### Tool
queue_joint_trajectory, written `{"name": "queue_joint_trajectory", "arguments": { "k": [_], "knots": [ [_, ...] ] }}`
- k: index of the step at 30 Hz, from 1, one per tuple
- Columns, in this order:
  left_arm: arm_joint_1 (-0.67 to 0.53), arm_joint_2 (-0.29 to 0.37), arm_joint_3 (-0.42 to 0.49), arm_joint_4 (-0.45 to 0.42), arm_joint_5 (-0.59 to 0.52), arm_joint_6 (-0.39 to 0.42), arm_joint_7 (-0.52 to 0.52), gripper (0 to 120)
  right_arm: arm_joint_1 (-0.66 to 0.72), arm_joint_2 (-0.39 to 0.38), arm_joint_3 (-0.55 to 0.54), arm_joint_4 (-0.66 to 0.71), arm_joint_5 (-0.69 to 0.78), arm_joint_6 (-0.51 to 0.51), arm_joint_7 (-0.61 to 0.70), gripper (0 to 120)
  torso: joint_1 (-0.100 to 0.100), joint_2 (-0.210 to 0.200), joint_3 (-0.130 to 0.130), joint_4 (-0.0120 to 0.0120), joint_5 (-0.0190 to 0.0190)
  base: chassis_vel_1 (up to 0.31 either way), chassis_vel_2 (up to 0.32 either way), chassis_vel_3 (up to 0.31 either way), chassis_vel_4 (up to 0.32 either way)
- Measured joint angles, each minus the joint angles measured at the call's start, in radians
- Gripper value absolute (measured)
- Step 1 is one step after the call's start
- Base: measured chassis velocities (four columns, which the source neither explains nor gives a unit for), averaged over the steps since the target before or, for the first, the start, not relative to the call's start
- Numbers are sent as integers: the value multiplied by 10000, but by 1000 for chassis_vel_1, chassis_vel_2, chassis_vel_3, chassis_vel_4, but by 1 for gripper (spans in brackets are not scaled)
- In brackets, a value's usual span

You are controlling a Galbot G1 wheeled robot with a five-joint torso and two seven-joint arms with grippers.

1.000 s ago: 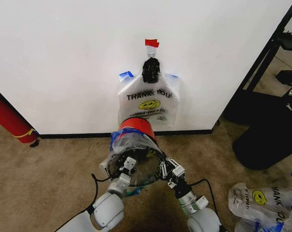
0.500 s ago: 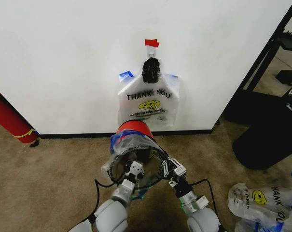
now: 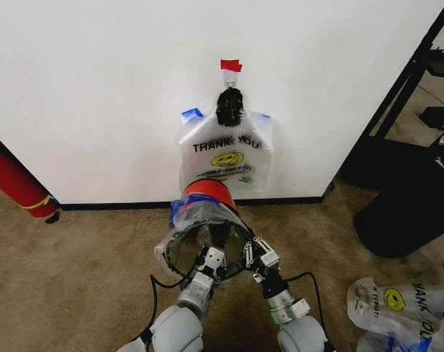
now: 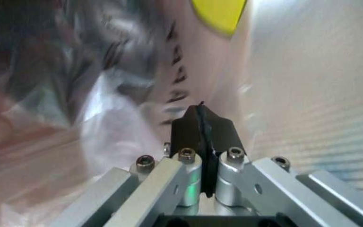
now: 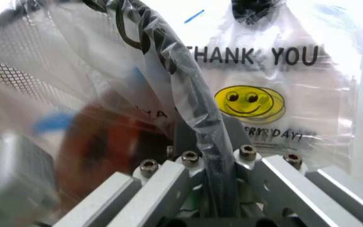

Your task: Pick up the garbage bag from the wall and place it over the trash bin.

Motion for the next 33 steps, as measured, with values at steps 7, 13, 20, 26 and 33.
{"name": "queue_joint_trajectory", "arguments": {
  "k": [7, 13, 20, 26, 33],
  "knots": [
    [-401, -422, -615, 1045, 856, -412, -81, 0, -115, -99, 32, 221, -10, 19, -38, 0, 0, 0, 0, 0, -1, 0, 0, 0, 0],
    [-715, -651, -890, 1521, 1195, -546, -179, 0, -168, -127, 29, 314, -3, 41, -109, 0, 0, 0, 0, 0, 0, 0, 0, 0, 0],
    [-915, -994, -970, 1836, 1425, -1029, -192, 0, -201, -106, 2, 359, 5, 55, -174, 0, 0, 0, 0, 0, 0, 0, 0, 0, 0],
    [-874, -1229, -808, 1613, 880, -1418, 1, 0, -203, -48, 1, 339, 22, 73, -201, 0, 0, 0, 0, 0, 0, 0, 0, 0, 0],
    [-1008, -1511, -788, 1778, 616, -2143, 404, 0, -224, -29, 9, 325, 78, 101, -304, 0, 0, 0, 0, 0, 0, 0, 0, 0, 0]
  ]
}}
